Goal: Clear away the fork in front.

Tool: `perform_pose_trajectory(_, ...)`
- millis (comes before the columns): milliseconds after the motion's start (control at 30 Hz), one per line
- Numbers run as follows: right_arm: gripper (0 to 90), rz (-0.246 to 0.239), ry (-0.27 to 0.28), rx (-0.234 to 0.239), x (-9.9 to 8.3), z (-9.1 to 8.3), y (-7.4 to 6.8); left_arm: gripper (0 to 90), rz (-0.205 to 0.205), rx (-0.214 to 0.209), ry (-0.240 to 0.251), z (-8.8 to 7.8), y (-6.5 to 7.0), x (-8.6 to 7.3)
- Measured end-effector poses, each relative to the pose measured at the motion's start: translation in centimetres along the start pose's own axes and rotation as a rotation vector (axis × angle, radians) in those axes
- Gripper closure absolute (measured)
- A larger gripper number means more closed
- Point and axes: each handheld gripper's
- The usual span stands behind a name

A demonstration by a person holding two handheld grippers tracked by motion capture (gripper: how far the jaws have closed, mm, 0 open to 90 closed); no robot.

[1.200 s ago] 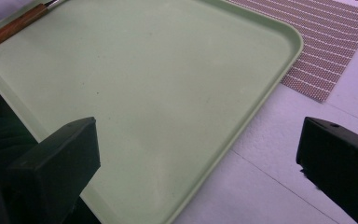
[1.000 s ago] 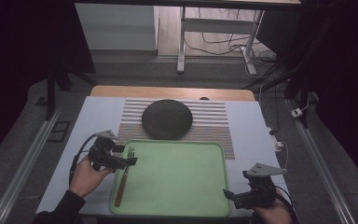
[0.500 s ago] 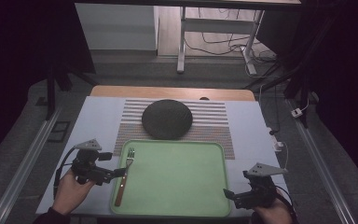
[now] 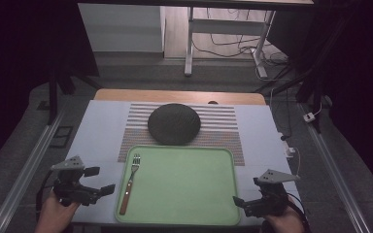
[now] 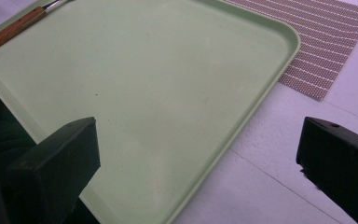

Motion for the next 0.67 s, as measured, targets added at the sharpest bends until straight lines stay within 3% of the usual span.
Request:
perform_pose_trajectory(133,0.0,-0.002,-0.001,0.001,0.0,0.0,0.0,0.0,-0.026,0.009,0.008,-0.9,-0.5,-1.3)
perform_pose_trajectory(367,0.0,-0.001,-0.002,0.002,0.0,0.1,0.0,0.0,-0.046,0.059,0.008,-2.0,-1.2,-2.9)
perform_pose_trajectory(500,0.0,-0.001,-0.003,0.002,0.0,0.1,0.0,0.0,-0.044,0.103,-0.026,-2.2,-1.2,-3.4)
perform_pose_trajectory(667,0.0,-0.005,-0.007,0.001,0.0,0.1,0.0,0.0,-0.057,0.127,-0.061,-2.0,-1.2,-3.3)
Point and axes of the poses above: each handheld gripper's, and its own axes: z roughly forward along the jaws, x roughly out of its top, y roughly to its right, and after that the axes turned 14 degrees about x, right-handed
